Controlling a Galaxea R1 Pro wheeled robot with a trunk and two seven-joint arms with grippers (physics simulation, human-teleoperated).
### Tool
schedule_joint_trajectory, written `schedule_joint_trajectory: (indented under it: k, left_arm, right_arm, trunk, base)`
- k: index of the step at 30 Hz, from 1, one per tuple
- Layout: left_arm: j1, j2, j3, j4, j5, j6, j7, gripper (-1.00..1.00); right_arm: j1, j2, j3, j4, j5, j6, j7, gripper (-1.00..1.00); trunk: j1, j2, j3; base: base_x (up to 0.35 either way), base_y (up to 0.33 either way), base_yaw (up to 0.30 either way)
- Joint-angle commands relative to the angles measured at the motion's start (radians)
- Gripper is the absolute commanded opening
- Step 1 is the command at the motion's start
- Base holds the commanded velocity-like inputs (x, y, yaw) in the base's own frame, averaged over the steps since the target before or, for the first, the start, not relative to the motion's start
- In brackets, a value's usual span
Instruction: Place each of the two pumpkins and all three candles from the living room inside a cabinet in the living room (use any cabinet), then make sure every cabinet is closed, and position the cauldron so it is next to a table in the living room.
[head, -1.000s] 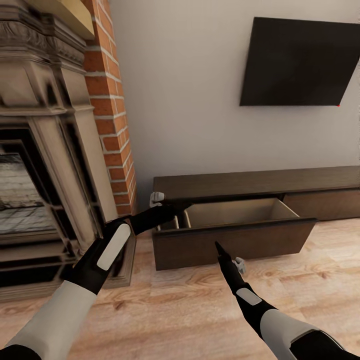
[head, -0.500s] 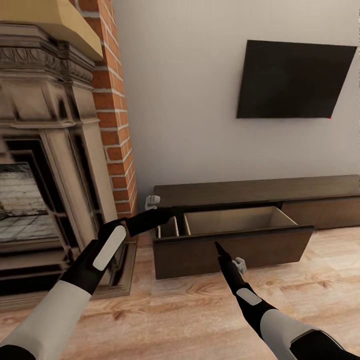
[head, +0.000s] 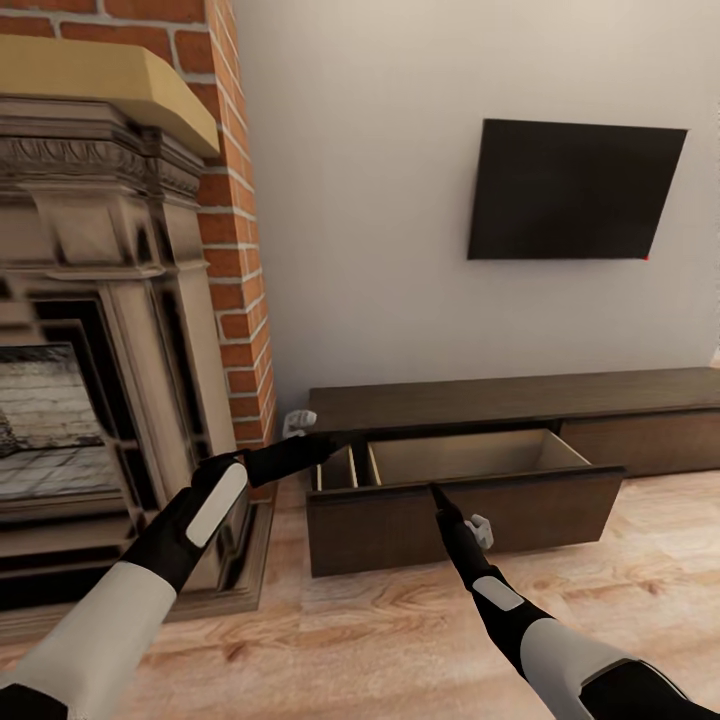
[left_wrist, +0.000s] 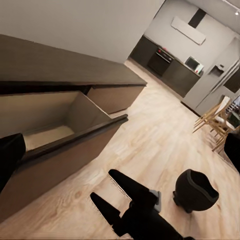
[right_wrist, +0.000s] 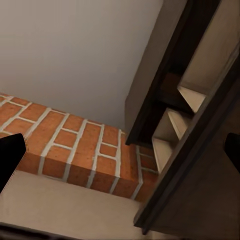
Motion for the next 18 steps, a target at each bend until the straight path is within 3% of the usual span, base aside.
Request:
schedule_joint_trajectory:
  k: [1, 8, 12, 18]
  left_arm:
    - [-0.001, 0.000, -0.002, 0.010, -0.016, 0.007, 0.005, 1.00]
    - [-0.001, -0.003, -0.002, 0.055, -0.109, 0.003, 0.016, 1.00]
    - [-0.001, -0.004, -0.002, 0.069, -0.133, 0.002, 0.019, 1.00]
    - [-0.001, -0.004, -0.006, 0.089, -0.141, 0.001, 0.040, 1.00]
  right_arm:
    - [-0.001, 0.000, 0.008, 0.001, -0.006, -0.007, 0.002, 1.00]
    - [-0.001, 0.000, 0.009, 0.001, -0.006, -0.007, 0.002, 1.00]
    - [-0.001, 0.000, 0.009, 0.001, -0.005, -0.007, 0.002, 1.00]
    - [-0.001, 0.000, 0.009, 0.001, -0.005, -0.007, 0.002, 1.00]
  trunk:
    - [-0.001, 0.000, 0.003]
    - [-0.004, 0.002, 0.030]
    - [-0.016, 0.023, 0.043]
    - [-0.039, 0.065, 0.062]
  base:
    - [0.000, 0.000, 0.000]
    - [0.000, 0.000, 0.000]
    - [0.000, 0.000, 0.000]
    - [0.000, 0.000, 0.000]
